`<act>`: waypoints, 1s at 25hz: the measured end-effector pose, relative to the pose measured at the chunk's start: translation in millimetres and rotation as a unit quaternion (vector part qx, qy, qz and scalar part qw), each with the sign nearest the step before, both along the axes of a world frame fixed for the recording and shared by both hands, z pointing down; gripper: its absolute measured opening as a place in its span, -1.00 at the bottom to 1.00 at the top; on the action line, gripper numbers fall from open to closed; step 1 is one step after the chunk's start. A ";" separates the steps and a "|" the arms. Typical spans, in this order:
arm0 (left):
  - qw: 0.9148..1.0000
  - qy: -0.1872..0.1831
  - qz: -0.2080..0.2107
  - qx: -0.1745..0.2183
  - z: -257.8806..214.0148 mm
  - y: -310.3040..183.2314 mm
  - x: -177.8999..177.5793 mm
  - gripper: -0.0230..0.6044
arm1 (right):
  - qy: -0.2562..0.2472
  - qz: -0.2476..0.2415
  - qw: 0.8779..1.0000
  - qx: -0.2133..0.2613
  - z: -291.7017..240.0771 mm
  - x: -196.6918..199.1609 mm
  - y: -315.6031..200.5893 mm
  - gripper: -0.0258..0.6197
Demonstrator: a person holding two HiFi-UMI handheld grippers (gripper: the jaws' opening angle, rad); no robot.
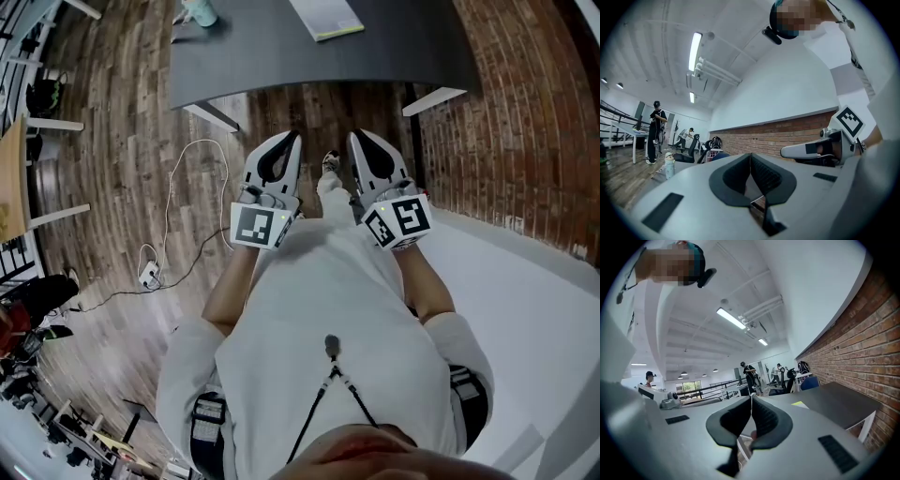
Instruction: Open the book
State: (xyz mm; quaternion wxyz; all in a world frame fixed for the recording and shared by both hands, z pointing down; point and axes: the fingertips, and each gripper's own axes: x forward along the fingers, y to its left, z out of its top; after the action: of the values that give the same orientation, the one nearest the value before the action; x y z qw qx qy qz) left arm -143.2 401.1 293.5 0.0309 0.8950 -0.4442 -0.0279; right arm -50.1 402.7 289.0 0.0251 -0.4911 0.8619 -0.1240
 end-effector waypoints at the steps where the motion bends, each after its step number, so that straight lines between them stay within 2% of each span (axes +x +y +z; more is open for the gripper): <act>1: 1.000 0.000 -0.002 -0.001 0.0 -8.0 1.9 -0.85 | 0.000 -0.001 1.000 -0.002 0.2 2.2 -8.5 -0.81; 18: 0.998 -0.011 -0.054 -0.001 -10.5 -134.0 57.5 -0.85 | -0.014 -0.053 0.998 -0.022 1.7 56.0 -143.8 -0.81; 25: 0.997 -0.009 -0.080 0.000 -10.6 -176.6 78.2 -0.85 | -0.005 -0.082 0.996 -0.020 1.9 73.4 -186.2 -0.81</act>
State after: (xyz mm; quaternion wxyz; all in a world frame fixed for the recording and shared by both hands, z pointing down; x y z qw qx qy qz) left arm -65.0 224.5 282.9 0.0244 0.8566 -0.5150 -0.0222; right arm 23.2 216.5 290.9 0.0090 -0.4185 0.8964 -0.1457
